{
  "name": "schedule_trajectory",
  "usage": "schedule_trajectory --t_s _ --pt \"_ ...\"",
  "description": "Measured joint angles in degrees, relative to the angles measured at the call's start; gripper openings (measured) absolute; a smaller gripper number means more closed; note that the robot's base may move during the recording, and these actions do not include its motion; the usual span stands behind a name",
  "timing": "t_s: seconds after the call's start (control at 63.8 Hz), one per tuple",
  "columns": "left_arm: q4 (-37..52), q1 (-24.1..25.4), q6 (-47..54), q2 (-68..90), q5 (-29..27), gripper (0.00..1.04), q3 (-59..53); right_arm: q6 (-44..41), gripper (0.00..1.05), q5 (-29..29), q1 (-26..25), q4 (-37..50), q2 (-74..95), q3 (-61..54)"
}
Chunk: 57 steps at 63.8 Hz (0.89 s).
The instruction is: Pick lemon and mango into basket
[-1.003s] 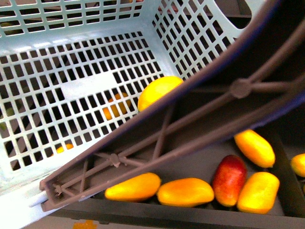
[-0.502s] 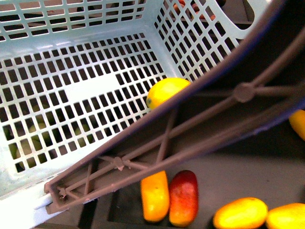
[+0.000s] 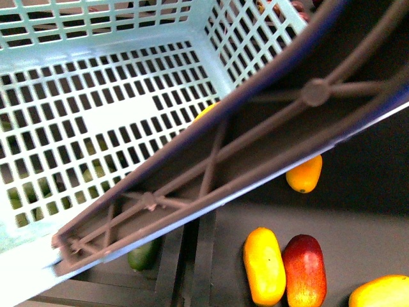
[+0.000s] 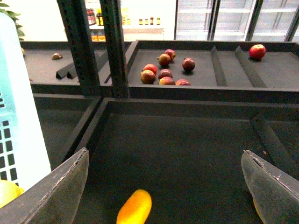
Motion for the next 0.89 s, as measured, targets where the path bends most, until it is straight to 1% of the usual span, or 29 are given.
schedule_trajectory --t_s 0.016,0.031,0.047,0.063,0.094,0.11,0.157,0.204,0.298,0.376,0.423,0.517,0.627,0.721,0.893 --pt "0.0 0.0 0.0 0.0 0.0 0.05 0.0 2.2 0.96 3.5 0.8 -5.2 0.0 1.6" --pt "0.0 0.0 0.0 0.0 0.0 0.05 0.0 2.8 0.96 4.2 1.2 -8.2 0.1 2.6" --pt "0.0 0.0 0.0 0.0 0.1 0.05 0.0 4.8 0.96 6.7 1.5 -11.2 0.3 3.7" --pt "0.0 0.0 0.0 0.0 0.1 0.05 0.0 7.6 0.96 9.5 2.0 -17.0 0.7 5.8" --pt "0.0 0.0 0.0 0.0 0.1 0.05 0.0 10.4 0.96 11.7 2.0 -22.3 1.3 7.8" --pt "0.0 0.0 0.0 0.0 0.1 0.05 0.0 13.2 0.96 12.8 2.0 -27.0 2.1 9.6" --pt "0.0 -0.2 0.1 0.0 0.2 0.05 0.0 17.5 0.96 13.6 1.7 -34.3 3.6 11.7" --pt "0.0 -0.2 0.1 0.0 0.3 0.05 0.0 21.0 0.96 13.2 1.2 -37.6 5.3 12.0" --pt "0.0 -0.2 -0.2 0.1 0.2 0.05 0.0 24.0 0.96 11.1 -0.4 -35.8 10.6 11.8" --pt "0.0 -0.2 0.0 0.1 0.2 0.05 0.1 24.7 0.96 8.9 -1.9 -30.3 17.5 12.2" --pt "0.0 -0.2 0.0 0.1 0.1 0.05 0.0 24.7 0.96 8.3 -2.2 -27.9 21.1 12.7" --pt "0.0 -0.2 -0.1 0.1 0.1 0.04 0.1 26.3 0.96 4.9 -2.6 -21.1 32.1 15.1" --pt "0.0 -0.2 -0.1 0.1 0.1 0.04 0.1 27.9 0.96 3.8 -2.4 -16.2 41.4 18.3" --pt "0.0 -0.2 -0.1 0.1 0.2 0.05 0.0 29.4 0.96 3.5 -1.5 -13.6 49.4 21.8" --pt "0.0 -0.2 -0.1 0.1 0.2 0.05 0.0 33.6 0.96 5.2 0.2 -12.5 61.7 29.4"
